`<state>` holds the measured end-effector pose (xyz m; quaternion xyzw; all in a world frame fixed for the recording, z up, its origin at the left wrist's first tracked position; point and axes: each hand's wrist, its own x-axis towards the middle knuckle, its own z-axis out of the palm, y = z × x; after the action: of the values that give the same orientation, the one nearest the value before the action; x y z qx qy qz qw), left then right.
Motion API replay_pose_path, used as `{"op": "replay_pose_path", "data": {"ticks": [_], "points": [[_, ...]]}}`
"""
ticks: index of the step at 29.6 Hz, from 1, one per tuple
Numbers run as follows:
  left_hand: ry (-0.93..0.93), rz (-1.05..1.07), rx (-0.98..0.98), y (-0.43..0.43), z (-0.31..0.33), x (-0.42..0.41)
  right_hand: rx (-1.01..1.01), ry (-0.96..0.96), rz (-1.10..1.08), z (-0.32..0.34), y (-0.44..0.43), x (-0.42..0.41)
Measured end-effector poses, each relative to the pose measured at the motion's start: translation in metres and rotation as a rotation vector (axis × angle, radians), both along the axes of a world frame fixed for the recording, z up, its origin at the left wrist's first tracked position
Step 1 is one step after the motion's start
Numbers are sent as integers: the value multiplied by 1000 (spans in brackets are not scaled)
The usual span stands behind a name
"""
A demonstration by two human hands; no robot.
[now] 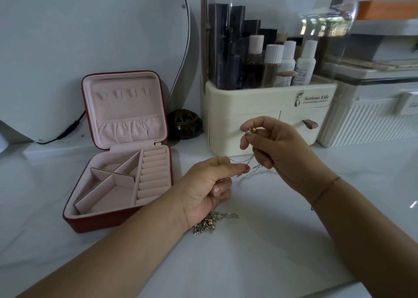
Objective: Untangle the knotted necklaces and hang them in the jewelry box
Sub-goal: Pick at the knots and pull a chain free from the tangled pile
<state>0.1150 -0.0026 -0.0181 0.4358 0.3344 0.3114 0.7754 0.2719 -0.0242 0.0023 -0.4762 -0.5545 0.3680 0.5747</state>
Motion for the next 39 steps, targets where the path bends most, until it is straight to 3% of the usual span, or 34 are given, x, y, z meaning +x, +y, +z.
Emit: {"op": "replay_pose_path", "data": {"ticks": [10, 14, 21, 32, 39], "points": [[95, -97, 68, 1, -1, -6, 58, 343, 111, 8, -1, 6], [85, -25, 76, 2, -2, -6, 42, 414, 165, 8, -1, 9], [84, 224, 173, 3, 1, -7, -56, 265, 100, 3, 0, 7], [-169, 156, 35, 6, 8, -9, -197, 47, -47, 0, -1, 4], [-196, 173, 79, 7, 6, -10, -106, 151, -159, 3, 1, 10]]}}
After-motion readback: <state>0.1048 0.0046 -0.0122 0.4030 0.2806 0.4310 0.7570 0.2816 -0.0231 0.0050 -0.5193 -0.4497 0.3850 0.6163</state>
